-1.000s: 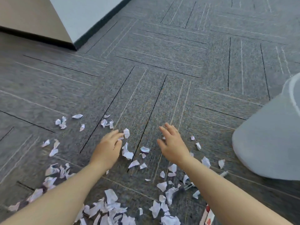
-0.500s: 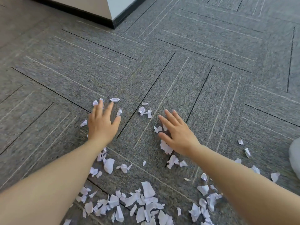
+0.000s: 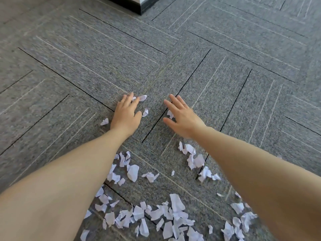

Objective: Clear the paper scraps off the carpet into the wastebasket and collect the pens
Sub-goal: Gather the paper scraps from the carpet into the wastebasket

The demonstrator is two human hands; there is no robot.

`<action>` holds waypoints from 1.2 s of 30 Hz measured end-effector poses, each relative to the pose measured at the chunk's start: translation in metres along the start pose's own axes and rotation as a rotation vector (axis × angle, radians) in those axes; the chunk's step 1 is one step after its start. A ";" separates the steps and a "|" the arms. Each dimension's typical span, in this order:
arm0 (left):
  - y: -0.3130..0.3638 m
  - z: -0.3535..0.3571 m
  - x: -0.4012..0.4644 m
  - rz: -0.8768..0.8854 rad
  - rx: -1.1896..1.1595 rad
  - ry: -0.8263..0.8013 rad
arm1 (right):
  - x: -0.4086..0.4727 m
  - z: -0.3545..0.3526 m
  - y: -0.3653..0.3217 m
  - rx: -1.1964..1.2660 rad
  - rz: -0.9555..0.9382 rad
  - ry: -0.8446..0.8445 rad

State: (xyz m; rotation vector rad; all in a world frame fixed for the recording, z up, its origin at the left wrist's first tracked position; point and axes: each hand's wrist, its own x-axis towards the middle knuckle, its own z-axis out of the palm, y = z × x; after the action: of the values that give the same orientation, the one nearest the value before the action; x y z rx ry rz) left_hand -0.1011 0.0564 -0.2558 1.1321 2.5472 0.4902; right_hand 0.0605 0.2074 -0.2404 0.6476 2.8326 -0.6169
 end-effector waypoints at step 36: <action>0.005 0.017 -0.092 0.296 -0.187 -0.205 | -0.089 0.031 -0.009 0.100 -0.094 0.036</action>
State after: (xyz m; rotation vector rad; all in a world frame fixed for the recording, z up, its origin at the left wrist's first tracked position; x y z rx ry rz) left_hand -0.0320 -0.0067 -0.2559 1.4149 2.1229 0.6326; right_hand 0.1380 0.1535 -0.2427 0.5489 2.8946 -0.7741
